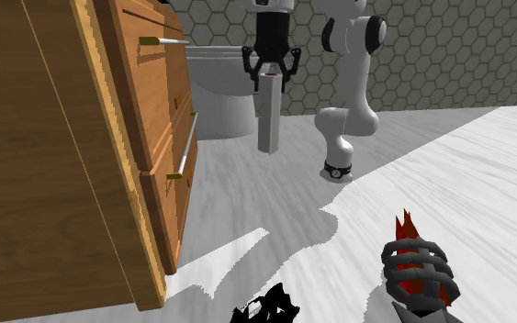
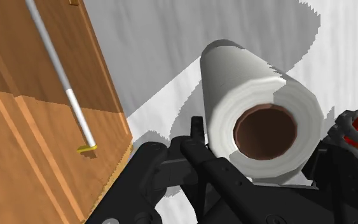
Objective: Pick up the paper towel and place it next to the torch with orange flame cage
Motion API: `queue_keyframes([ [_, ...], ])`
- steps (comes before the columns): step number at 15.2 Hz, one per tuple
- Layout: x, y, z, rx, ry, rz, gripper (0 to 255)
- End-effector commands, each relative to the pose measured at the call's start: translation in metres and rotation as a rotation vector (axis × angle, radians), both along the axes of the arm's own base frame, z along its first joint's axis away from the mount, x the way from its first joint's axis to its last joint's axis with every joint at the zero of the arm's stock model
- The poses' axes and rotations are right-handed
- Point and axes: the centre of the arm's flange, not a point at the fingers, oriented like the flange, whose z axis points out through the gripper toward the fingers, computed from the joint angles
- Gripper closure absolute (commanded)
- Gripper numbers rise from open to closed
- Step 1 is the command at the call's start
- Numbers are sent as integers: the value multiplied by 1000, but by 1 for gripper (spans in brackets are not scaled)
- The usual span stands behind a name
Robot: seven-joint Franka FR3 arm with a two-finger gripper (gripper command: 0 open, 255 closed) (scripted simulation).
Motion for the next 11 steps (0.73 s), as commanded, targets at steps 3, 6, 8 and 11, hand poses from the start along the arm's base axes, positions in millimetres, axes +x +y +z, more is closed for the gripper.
queue_keyframes([
  [3, -16, 52, -1, -1, 0, -1, 255],
  [6, -28, 90, -1, -1, 0, -1, 255],
  [8, -35, 115, -1, -1, 0, -1, 255],
  [11, -47, 153, -1, -1, 0, -1, 255],
])
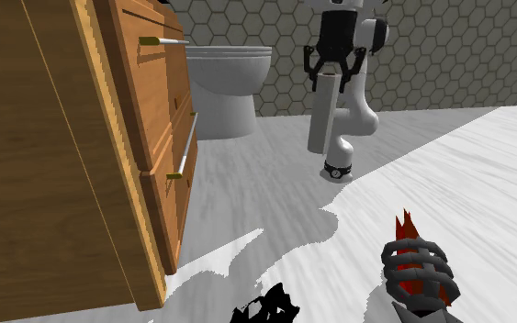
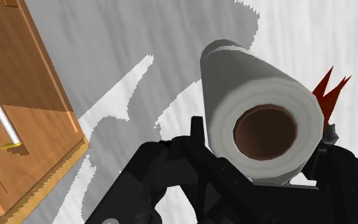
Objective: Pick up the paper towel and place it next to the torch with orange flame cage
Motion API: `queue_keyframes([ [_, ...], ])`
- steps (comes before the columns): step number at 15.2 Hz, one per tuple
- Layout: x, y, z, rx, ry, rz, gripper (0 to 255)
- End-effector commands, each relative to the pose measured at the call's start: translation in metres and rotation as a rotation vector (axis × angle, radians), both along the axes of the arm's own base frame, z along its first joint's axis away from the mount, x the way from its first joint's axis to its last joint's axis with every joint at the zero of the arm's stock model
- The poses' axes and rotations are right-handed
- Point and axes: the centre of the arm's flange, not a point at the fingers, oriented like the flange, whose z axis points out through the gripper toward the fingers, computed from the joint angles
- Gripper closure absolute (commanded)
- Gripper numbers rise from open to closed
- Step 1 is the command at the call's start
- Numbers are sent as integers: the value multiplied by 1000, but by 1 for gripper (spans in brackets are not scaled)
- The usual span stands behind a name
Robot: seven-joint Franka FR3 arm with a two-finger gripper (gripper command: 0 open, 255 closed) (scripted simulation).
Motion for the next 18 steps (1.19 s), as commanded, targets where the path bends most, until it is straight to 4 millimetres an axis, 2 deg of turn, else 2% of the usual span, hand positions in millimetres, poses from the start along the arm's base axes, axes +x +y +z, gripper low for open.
queue_keyframes([
  [1, -7, 25, -2, 0, 1, -2, 255],
  [12, -49, 165, -1, 0, 1, -2, 255],
  [18, -49, 165, -33, 0, 1, -2, 255],
])
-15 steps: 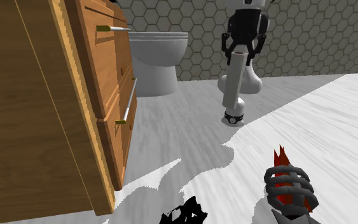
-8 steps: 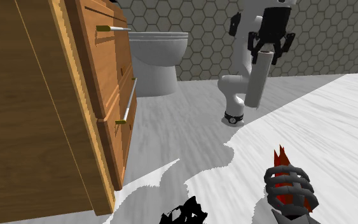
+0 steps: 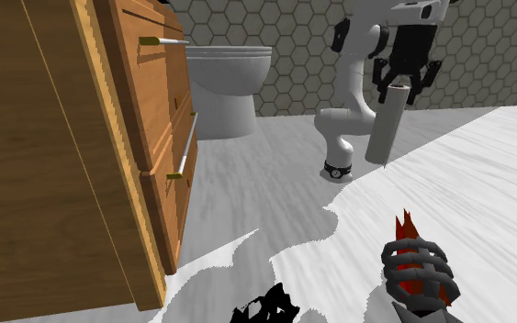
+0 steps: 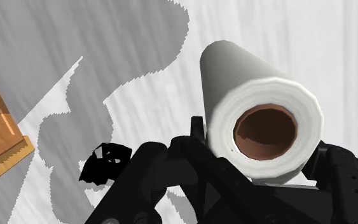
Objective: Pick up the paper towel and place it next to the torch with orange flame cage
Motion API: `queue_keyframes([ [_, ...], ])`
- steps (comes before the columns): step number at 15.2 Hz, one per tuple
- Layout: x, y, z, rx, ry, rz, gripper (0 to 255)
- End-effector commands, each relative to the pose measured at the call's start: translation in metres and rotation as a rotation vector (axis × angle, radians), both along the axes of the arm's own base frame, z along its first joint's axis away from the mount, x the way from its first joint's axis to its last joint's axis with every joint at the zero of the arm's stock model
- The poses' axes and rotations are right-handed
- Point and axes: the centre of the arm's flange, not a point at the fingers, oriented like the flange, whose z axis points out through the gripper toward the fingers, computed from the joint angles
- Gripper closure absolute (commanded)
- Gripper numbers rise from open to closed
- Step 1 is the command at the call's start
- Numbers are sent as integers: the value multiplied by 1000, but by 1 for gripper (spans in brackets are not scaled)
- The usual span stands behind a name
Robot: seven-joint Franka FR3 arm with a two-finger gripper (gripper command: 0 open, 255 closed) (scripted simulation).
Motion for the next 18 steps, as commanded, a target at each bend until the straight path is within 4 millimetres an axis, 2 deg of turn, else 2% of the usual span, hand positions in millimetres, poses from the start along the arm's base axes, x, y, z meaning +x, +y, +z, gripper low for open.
queue_keyframes([
  [1, 0, 1, -11, 0, 0, 0, 255],
  [18, 0, 1, -101, 0, 0, 0, 255],
])
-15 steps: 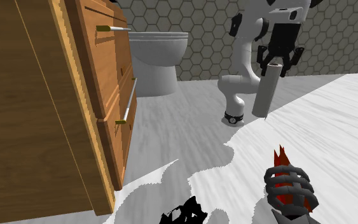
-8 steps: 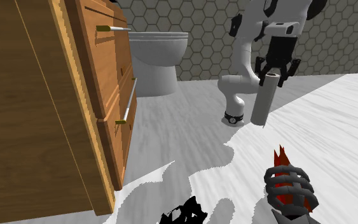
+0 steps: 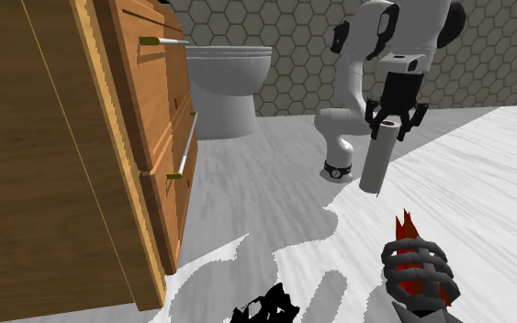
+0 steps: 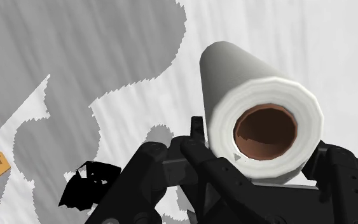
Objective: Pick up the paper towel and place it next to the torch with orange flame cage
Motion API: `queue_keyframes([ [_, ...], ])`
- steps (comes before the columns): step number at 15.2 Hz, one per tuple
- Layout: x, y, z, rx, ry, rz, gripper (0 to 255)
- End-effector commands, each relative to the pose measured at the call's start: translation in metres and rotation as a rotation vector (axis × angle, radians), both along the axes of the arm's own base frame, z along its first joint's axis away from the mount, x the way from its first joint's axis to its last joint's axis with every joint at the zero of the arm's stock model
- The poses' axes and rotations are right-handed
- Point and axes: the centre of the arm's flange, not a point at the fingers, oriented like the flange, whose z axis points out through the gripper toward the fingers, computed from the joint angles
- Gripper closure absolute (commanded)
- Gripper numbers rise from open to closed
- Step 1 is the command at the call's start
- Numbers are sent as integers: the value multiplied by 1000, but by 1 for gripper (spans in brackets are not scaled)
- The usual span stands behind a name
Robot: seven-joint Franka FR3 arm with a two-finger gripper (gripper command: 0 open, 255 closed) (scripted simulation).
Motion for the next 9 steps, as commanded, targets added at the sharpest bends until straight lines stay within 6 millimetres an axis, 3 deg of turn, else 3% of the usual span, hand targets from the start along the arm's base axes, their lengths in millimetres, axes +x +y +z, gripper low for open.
queue_keyframes([
  [1, -1, -1, -10, 0, -1, 0, 255],
  [9, -1, -1, -52, 0, -1, 0, 255],
])
